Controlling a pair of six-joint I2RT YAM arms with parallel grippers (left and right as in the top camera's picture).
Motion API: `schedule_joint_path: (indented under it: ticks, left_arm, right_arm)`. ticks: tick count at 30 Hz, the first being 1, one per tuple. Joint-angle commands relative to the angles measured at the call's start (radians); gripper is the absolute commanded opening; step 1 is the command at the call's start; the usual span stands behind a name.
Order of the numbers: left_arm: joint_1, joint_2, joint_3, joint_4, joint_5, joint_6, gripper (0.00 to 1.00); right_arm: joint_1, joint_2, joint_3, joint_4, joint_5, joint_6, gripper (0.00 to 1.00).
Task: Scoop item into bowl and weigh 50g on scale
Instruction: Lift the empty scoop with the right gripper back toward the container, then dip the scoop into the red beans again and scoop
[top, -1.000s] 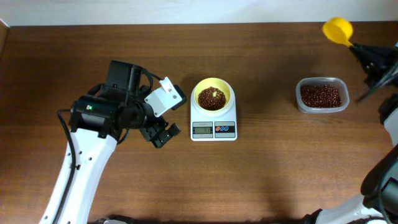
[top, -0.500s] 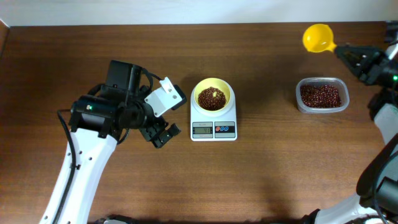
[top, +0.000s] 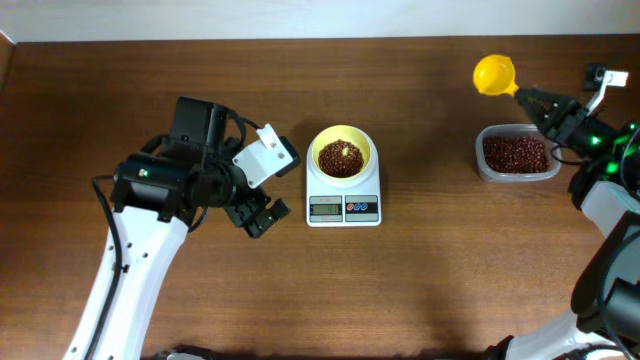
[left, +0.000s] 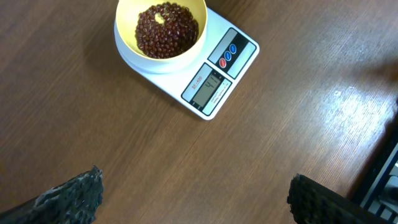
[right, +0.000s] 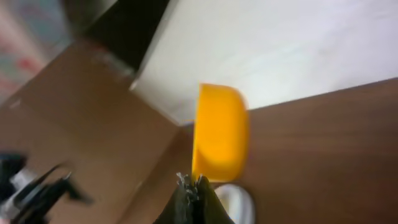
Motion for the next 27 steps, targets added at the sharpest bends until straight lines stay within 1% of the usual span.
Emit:
schedule_joint_path:
  ticks: [1,6,10,11,13,15,16,17,19,22,25,27]
  left_arm:
    - [-0.001,-0.003,0.0,-0.001,0.0,0.008,0.99]
    - [-0.001,-0.003,0.0,-0.001,0.0,0.008,0.99]
    - [-0.001,-0.003,0.0,-0.001,0.0,0.008,0.99]
    - [-0.001,-0.003,0.0,-0.001,0.0,0.008,0.99]
    - [-0.001,-0.003,0.0,0.0,0.0,0.008,0.99]
    - [-0.001,-0.003,0.0,0.0,0.0,0.008,0.99]
    - [-0.001,-0.003,0.0,-0.001,0.0,0.008,0.99]
    - [-0.001,-0.003,0.0,-0.001,0.0,0.008,0.99]
    - [-0.001,-0.003,0.0,-0.001,0.0,0.008,0.99]
    - [-0.001,-0.003,0.0,-0.001,0.0,0.008,0.99]
    - [-0.001,-0.003,0.0,-0.001,0.0,0.008,0.99]
    - [-0.001,-0.003,0.0,-0.001,0.0,0.008,0.99]
  right_arm:
    - [0.001,-0.006,-0.006,-0.078,0.151,-0.213,0.04]
    - [0.0,-0.006,0.0,-0.219,0.257,-0.357,0.04]
    - [0.001,-0.006,0.034,-0.342,0.345,-0.393,0.04]
    - [0.001,-0.006,0.057,-0.394,0.352,-0.414,0.04]
    - [0.001,-0.009,0.109,-0.523,0.367,-0.461,0.04]
    - [0.001,-0.029,0.18,-0.717,0.38,-0.536,0.04]
    - [0.001,-0.051,0.211,-0.807,0.391,-0.569,0.04]
    - [0.001,-0.067,0.225,-0.856,0.397,-0.585,0.04]
    - [0.001,-0.144,0.252,-1.022,0.409,-0.652,0.04]
    - [0.001,-0.255,0.253,-1.247,0.5,-0.774,0.04]
    - [0.001,-0.406,0.253,-1.55,0.71,-0.936,0.04]
    - [0.0,-0.466,0.253,-1.646,0.746,-0.967,0.04]
